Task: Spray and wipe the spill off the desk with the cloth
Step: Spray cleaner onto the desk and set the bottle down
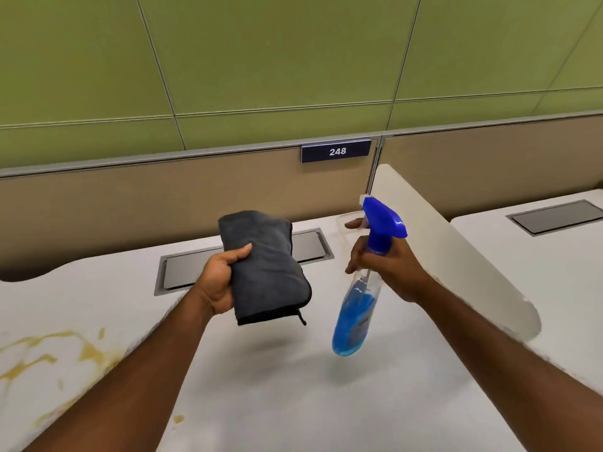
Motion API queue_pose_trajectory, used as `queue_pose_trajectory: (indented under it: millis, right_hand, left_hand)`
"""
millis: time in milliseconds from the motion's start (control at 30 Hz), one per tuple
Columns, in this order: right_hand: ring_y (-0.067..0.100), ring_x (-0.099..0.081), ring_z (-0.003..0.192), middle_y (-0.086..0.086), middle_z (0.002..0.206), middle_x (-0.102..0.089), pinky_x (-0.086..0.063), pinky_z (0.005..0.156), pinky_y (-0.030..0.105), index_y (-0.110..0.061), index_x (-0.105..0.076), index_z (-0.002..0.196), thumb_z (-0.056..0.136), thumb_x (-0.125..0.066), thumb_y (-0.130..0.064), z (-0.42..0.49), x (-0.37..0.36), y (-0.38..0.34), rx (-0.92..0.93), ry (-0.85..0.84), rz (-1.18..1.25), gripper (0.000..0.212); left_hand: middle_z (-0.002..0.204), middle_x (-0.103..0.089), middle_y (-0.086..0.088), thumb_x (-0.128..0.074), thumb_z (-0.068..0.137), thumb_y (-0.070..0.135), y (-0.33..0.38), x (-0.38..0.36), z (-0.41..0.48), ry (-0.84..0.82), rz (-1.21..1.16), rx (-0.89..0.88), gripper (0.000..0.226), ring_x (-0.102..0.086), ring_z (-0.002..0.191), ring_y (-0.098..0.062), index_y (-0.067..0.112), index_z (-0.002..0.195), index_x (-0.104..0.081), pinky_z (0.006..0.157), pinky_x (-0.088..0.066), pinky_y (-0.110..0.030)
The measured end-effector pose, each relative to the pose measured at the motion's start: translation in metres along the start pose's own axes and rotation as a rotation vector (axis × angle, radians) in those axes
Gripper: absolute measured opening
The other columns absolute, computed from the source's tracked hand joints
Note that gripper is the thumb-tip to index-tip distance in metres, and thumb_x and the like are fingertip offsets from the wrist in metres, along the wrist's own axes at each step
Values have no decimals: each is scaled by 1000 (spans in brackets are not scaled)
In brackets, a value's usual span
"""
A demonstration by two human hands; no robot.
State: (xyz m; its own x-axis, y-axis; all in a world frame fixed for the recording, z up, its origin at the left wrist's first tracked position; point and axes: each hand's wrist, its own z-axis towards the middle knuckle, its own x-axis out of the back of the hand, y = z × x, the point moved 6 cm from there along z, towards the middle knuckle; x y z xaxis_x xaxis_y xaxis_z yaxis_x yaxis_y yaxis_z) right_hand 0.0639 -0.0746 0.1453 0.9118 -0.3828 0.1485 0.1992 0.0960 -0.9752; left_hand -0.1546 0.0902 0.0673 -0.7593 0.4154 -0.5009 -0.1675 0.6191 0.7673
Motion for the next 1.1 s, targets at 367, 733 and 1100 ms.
queue_pose_trajectory:
  millis: [367,733,1100]
  right_hand:
    - [23,-63,56,10,64,-64,-57,55,34,-17,-66,89,78,-75,-27,-54,-88,30,-211,-206,61,17]
    - [21,-68,60,7,68,-72,-58,62,30,-14,-64,90,80,-74,-30,-55,-88,26,-248,-238,-72,21]
    - [21,-67,61,8,84,-76,-58,62,30,-10,-64,89,78,-73,-28,-53,-65,20,-224,-192,-61,23]
  left_hand:
    - [110,-74,-15,-67,77,34,-8,23,-22,4,-69,-4,37,-72,98,-33,7,99,-78,77,-60,-44]
    - [103,-76,-16,-63,79,38,-16,17,-21,-20,-103,-20,36,-74,92,-33,8,91,-80,70,-61,-45]
    - [104,-76,-14,-61,81,39,-15,24,-22,-26,-120,-32,37,-73,92,-32,10,93,-80,72,-61,-46]
